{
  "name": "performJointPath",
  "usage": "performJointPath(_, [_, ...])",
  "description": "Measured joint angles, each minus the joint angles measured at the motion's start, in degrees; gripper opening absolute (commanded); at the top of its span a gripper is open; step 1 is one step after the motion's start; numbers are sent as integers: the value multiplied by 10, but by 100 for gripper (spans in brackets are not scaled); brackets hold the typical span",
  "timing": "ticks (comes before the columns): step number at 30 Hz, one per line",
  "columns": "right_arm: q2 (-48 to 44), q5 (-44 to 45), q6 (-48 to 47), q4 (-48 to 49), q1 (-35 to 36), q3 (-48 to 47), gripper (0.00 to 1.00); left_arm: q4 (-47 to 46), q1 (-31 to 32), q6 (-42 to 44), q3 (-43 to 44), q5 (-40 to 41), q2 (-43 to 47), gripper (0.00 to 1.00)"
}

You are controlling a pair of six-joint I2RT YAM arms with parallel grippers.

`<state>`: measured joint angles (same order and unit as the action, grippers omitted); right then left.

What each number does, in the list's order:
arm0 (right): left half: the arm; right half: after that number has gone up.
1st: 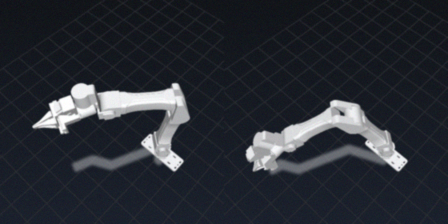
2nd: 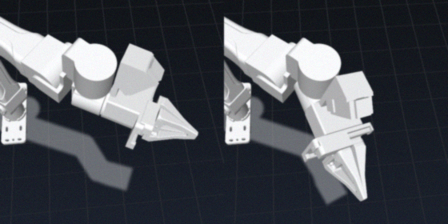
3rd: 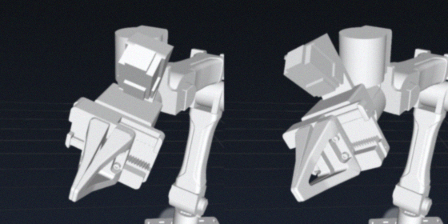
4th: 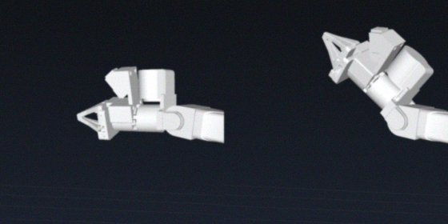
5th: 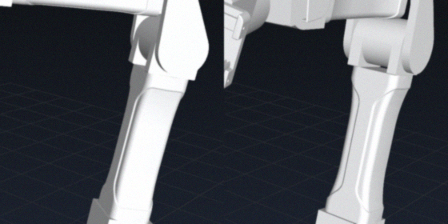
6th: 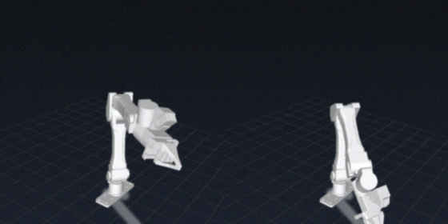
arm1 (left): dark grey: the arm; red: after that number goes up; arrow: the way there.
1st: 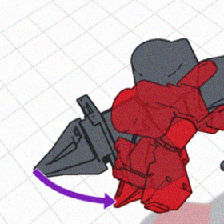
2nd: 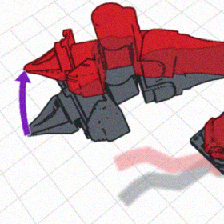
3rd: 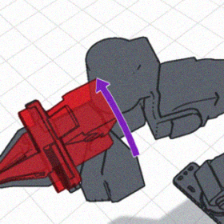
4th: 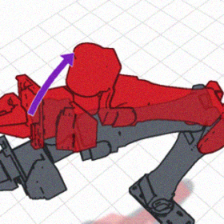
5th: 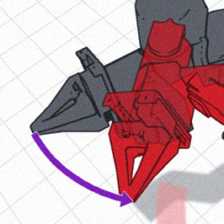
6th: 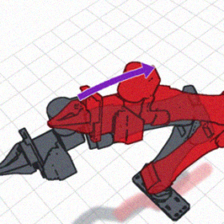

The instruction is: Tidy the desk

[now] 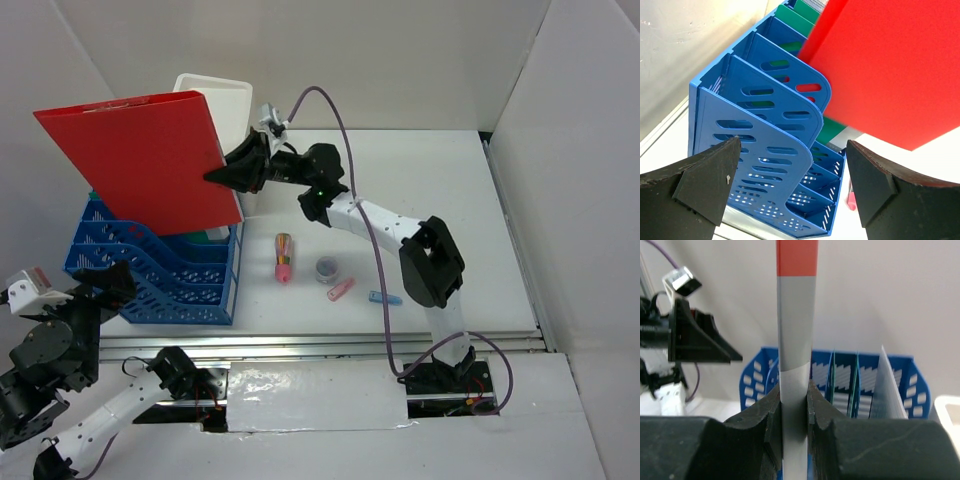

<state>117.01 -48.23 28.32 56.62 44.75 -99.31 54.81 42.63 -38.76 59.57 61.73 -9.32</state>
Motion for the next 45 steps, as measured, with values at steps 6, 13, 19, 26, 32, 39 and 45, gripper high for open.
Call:
performJointPath(6, [24,64,20,101,19,9,0,-5,0,11,-4,-2,1,99])
performJointPath(13, [75,100,38,139,25,11,0,-17,0,22,-11,-8,9,100])
performJointPath(19, [103,102,56,141,25,12,0,-26,0,30,-11,-17,10,99])
performJointPath(26, [124,99,84,146,27,14,0,-34,0,44,-18,-27,10,99])
performJointPath(32, [126,98,81,146,40,34,0,-40,0,54,-18,-35,10,100])
performJointPath(39, [134,98,66,150,53,36,0,-46,0,59,-18,-45,10,99])
performJointPath(45, [156,99,40,153,53,35,0,-56,0,72,-22,-55,14,99])
